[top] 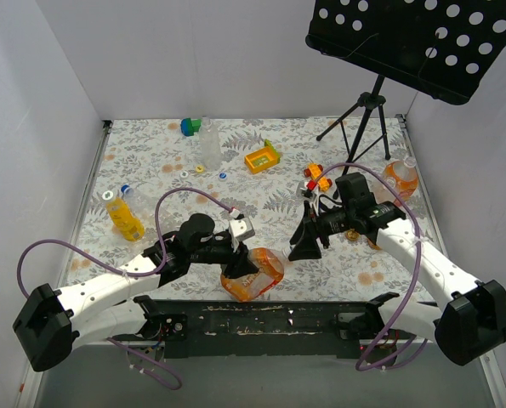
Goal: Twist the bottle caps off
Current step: Unscrew the bottle cap from the plastic bottle.
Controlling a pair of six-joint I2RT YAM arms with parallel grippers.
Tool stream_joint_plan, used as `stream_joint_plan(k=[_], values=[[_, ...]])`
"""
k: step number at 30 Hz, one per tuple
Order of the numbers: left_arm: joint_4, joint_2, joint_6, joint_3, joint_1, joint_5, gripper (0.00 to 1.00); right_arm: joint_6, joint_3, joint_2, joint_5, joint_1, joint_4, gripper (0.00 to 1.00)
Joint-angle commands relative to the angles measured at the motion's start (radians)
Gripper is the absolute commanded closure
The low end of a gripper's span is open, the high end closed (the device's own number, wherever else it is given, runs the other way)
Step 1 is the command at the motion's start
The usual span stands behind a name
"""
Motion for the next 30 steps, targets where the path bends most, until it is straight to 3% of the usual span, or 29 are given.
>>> stream_joint_plan(k=[1,7,12,15,18,22,26,30], values=[[0.005,-0.002,-0.006,0.043,-0.006,-0.012,1.00,0.001,0.029,0.021,0.025,0.021,0.005,0.28],[0.007,-0.004,-0.011,0.045,-0.006,-0.017,1.00,-0.031,0.034,0.020,-0.002,0.035,-0.016,0.51],[-0.002,-0.007,-0.005,0.039,-0.007,-0.012,1.00,-0.104,0.046,0.009,-0.065,0.036,-0.056,0.98],[-0.016,-0.011,0.012,0.039,-0.006,0.005,1.00,-0.268,0.077,0.009,-0.108,0.039,-0.137,0.99],[-0.033,-0.018,0.027,0.039,-0.006,0.028,1.00,-0.711,0.147,0.024,-0.157,0.053,-0.391,0.99],[-0.036,-0.034,0.038,0.039,-0.006,0.065,1.00,-1.106,0.221,0.038,-0.002,0.116,-0.568,0.99],[-0.033,-0.038,0.043,0.036,-0.006,0.077,1.00,-1.281,0.175,-0.043,0.174,0.128,-0.437,0.99],[-0.033,-0.031,0.038,0.034,-0.006,0.085,1.00,-1.358,0.189,-0.043,0.166,0.128,-0.440,0.99]])
